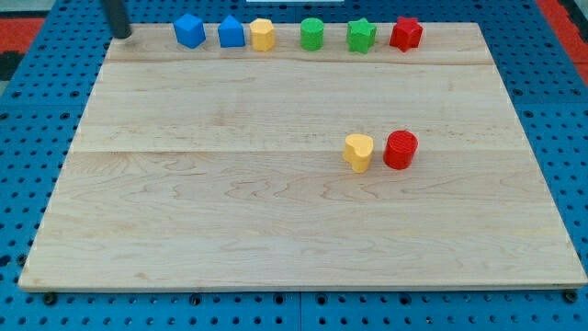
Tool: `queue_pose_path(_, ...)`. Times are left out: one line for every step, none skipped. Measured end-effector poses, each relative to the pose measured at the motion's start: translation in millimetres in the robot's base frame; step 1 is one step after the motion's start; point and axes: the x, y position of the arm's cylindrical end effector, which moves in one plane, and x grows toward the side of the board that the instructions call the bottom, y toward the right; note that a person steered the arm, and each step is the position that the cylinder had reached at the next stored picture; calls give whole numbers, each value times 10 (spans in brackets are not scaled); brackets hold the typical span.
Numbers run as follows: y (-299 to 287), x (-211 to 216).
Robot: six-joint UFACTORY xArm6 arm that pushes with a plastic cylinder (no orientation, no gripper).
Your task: Slide the red circle below the yellow hexagon
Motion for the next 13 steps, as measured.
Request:
queue_pose_path(203, -132)
queue_pose_path(512, -329)
queue_pose_path(909, -353)
queue_pose_path(955, -319)
queue_pose_path(578, -125)
queue_pose_path(1496, 604)
queue_pose_path(2821, 856)
queue_pose_path(3985, 1069)
queue_pose_path(4567, 1499)
queue_pose_path(4871, 2087)
queue_pose_path(3876, 2194)
queue_pose_path(2445, 1682)
queue_pose_path(2560, 1386)
